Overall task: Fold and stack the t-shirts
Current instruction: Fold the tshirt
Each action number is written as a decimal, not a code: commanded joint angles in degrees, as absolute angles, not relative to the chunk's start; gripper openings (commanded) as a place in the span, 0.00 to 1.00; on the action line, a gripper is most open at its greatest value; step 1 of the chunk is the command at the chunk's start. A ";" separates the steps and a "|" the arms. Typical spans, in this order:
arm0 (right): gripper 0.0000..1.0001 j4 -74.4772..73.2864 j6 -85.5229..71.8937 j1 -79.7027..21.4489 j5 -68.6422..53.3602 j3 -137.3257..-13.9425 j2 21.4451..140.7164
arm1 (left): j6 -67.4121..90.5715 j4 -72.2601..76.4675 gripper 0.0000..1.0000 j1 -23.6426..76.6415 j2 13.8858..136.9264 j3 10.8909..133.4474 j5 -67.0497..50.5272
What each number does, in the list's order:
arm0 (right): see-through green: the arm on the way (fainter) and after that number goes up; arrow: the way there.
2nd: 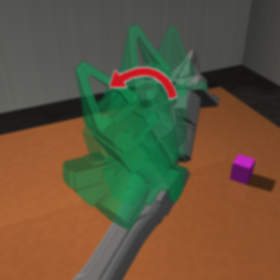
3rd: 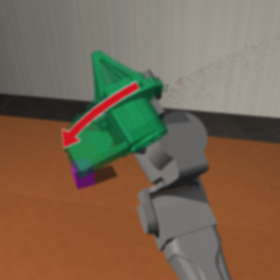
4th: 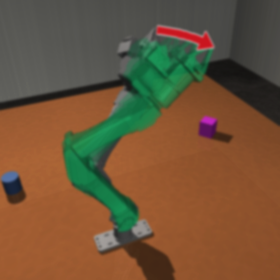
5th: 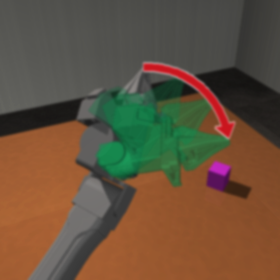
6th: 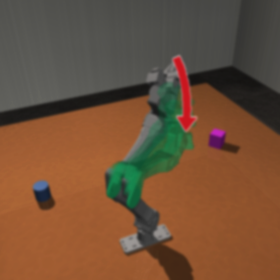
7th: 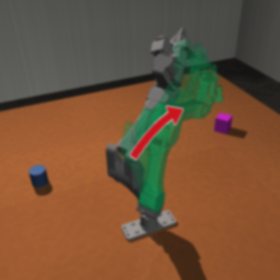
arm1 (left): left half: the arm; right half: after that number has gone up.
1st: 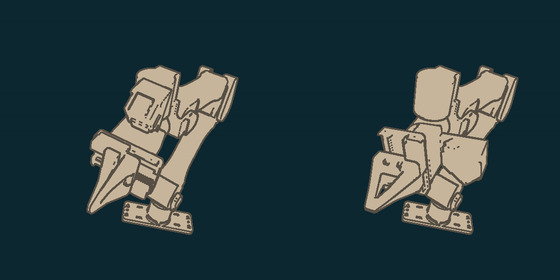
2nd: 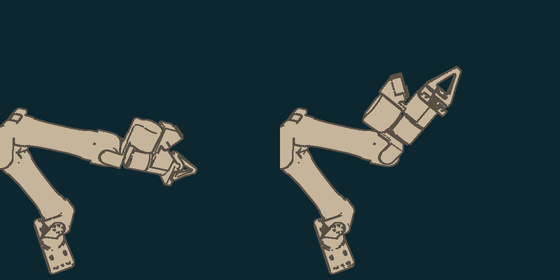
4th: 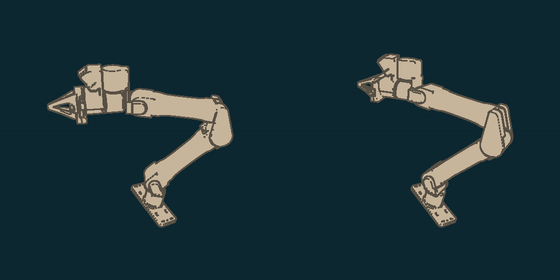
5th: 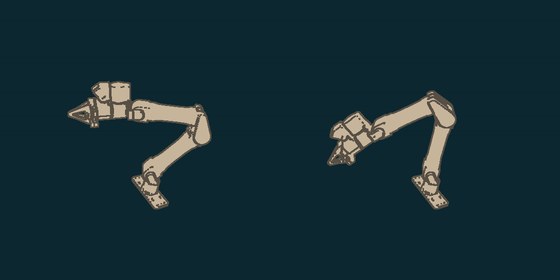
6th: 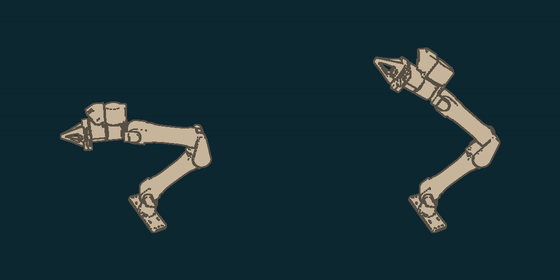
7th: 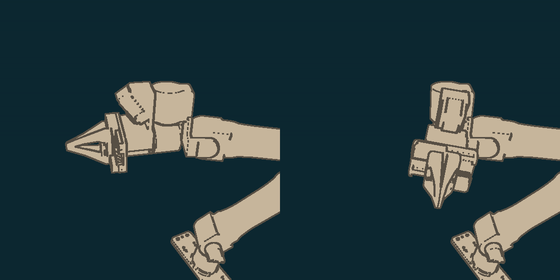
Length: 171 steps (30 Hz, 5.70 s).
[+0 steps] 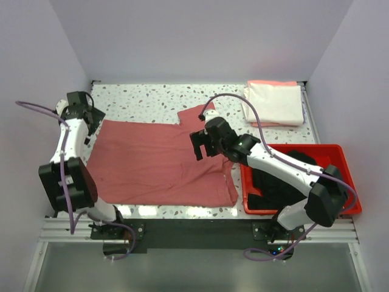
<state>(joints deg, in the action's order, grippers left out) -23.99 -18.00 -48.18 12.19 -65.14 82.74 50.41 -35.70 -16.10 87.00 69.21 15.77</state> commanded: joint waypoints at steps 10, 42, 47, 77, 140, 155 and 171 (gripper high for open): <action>0.99 -24.26 -13.54 -40.17 10.64 -70.58 89.91 | 42.19 -44.90 0.79 -15.64 122.24 107.54 14.93; 0.99 -24.61 -14.24 -39.20 10.02 -68.03 91.14 | 41.04 -47.55 0.40 -13.01 139.04 118.30 21.62; 0.99 -24.52 -14.33 -39.20 10.28 -68.20 91.67 | 40.87 -47.11 0.32 -13.01 139.57 118.56 20.66; 0.99 -26.11 -17.40 -26.37 19.15 -134.96 145.44 | 40.34 -36.21 0.00 -12.83 124.63 100.20 17.58; 0.00 -8.34 -13.18 -35.77 11.86 -61.88 87.39 | 46.94 -32.70 0.00 -18.36 87.54 61.44 20.92; 0.00 -19.51 -15.64 -36.30 7.22 -49.31 66.36 | 49.22 -32.69 0.00 -22.06 78.49 52.39 20.83; 0.00 -21.00 -16.08 -39.20 -1.84 -42.19 61.17 | 50.98 -34.28 0.00 -23.20 76.28 52.11 21.98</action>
<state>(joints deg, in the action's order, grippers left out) -20.34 -15.59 -38.28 1.06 -42.98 62.74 50.04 -34.83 -22.50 76.75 51.11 20.47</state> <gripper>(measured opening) 0.025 0.018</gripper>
